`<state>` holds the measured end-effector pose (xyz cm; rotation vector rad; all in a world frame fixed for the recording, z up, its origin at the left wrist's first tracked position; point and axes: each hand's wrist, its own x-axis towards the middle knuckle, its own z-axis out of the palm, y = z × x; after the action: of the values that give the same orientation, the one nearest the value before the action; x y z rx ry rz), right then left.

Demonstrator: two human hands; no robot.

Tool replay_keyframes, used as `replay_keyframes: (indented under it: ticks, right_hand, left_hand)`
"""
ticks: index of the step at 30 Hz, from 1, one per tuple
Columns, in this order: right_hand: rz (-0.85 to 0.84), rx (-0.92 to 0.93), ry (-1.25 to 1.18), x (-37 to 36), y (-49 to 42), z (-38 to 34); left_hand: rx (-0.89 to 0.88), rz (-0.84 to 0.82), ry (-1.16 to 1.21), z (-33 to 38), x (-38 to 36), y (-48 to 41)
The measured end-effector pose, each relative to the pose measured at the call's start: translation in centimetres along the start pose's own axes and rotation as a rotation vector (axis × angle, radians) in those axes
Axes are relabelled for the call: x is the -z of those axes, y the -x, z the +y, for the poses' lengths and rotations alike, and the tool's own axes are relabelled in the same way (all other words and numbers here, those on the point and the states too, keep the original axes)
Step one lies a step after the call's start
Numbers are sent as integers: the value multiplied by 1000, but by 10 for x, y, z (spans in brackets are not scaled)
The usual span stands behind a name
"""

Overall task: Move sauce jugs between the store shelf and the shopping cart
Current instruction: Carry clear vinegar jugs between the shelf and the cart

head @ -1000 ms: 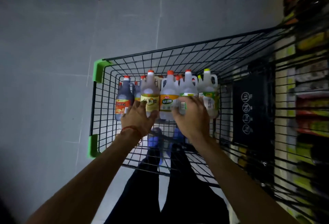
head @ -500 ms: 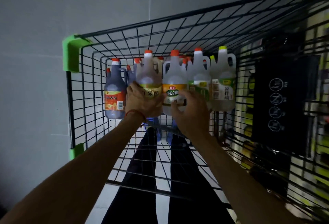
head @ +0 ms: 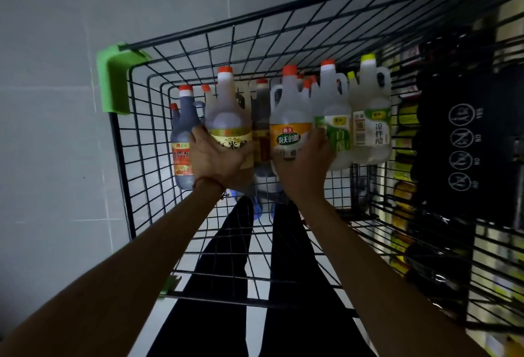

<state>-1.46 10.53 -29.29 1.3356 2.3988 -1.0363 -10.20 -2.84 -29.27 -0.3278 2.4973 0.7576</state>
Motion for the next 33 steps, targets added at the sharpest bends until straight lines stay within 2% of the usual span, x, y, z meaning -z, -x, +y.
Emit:
replay_keyframes:
  ticks: [6, 11, 17, 21, 27, 33]
  right_hand:
    - [65, -85, -44, -8, -8, -4]
    - [89, -148, -224, -23, -2, -11]
    - [27, -193, -344, -22, -11, -10]
    - [-151, -287, -482, -20, -7, -11]
    - [-268, -205, -685, -2, 26, 6]
    - [-227, -134, -733, 20, 52, 19]
  left_hand:
    - [-30, -91, 32, -6, 16, -5]
    - [-54, -130, 42, -10, 22, -7]
    - [-93, -119, 28, -18, 15, -5]
    - [-101, -94, 45, -20, 15, -6]
    - [-130, -98, 47, -17, 24, -3]
    - [-254, -70, 96, -4, 34, 43]
